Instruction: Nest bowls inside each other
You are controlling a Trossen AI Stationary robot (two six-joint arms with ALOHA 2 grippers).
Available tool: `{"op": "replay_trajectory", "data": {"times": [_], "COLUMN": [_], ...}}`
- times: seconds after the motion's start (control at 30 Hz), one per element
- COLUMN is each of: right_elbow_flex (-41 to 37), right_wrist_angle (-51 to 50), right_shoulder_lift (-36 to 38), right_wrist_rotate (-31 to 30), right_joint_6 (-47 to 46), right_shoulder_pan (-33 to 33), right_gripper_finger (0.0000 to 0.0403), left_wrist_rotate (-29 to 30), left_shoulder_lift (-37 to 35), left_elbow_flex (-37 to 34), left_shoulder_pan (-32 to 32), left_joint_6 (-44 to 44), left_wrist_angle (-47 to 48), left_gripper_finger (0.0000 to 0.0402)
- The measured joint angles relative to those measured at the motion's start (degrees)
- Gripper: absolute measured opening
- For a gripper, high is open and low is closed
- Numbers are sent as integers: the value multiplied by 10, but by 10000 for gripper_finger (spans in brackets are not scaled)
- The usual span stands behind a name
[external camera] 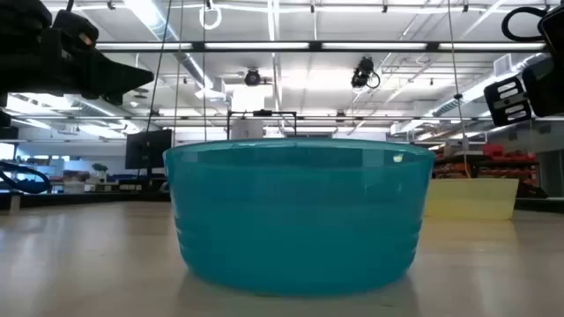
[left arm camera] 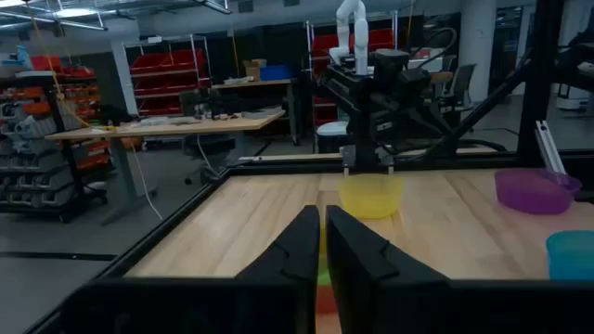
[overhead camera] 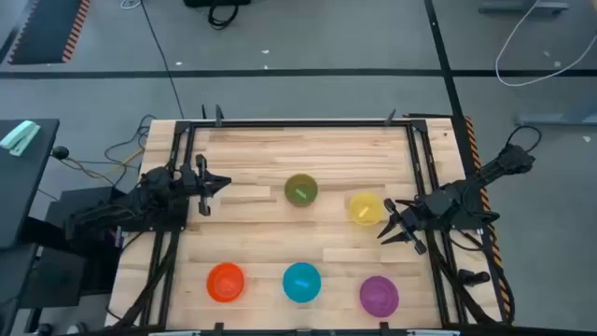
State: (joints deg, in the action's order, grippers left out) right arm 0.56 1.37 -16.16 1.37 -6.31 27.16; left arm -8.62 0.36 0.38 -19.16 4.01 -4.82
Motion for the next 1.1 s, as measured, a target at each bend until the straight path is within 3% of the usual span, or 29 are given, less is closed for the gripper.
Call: {"op": "replay_trajectory", "data": {"times": [1.1], "right_elbow_flex": [0], "right_wrist_angle": [0], "right_shoulder_lift": [0], "right_wrist_rotate": [0], "right_joint_6": [0], "right_shoulder_pan": [0], "right_gripper_finger": [94], "left_wrist_rotate": [0], "left_shoulder_lift": [0], "left_elbow_flex": [0], "left_shoulder_pan": [0], "left_joint_6": [0], "left_wrist_angle": [0], "left_gripper_finger": [33]}}
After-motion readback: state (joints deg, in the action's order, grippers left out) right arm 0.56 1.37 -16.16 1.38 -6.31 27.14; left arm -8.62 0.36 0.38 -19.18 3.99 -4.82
